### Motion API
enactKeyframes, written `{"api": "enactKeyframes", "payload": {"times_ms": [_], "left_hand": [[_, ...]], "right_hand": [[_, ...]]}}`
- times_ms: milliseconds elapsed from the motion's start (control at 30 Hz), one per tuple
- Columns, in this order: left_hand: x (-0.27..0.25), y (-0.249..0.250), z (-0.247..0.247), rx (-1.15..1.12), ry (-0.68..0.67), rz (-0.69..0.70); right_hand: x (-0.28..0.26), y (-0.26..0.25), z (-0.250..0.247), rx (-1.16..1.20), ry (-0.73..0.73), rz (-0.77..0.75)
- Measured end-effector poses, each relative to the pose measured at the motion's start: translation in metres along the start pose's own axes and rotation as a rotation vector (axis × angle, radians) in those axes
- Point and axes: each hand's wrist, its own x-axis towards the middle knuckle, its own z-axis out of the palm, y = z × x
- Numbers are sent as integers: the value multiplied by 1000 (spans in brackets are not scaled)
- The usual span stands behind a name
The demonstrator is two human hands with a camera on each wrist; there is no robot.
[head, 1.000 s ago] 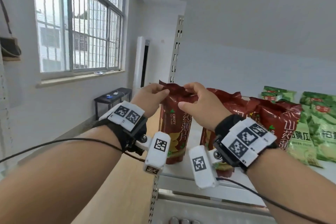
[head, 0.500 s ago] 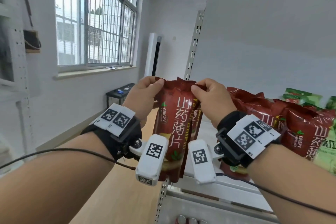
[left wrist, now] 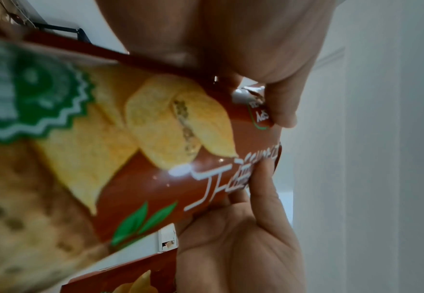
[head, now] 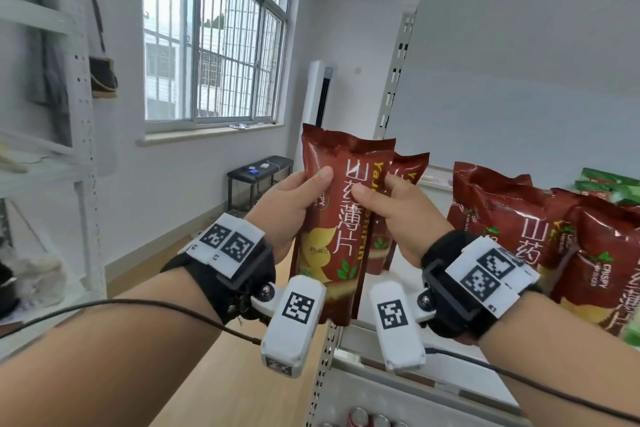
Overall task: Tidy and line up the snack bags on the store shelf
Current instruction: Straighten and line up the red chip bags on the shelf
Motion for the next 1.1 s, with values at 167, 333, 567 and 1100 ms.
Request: {"api": "enactKeyframes", "payload": {"times_ms": [167,333,567,1100], "left_hand": [[-12,-10,-8,72,-33,-35],[-17,-11,-9,5,48,14],[-24,-9,-5,23,75,13],[-24,-25,-6,16,231,48]], "right_hand": [[5,0,0,49,83,-43],[-3,9,9,116,29,36],[-14,20,19,110,-27,98],[-38,30,19,117,-190,156]]}}
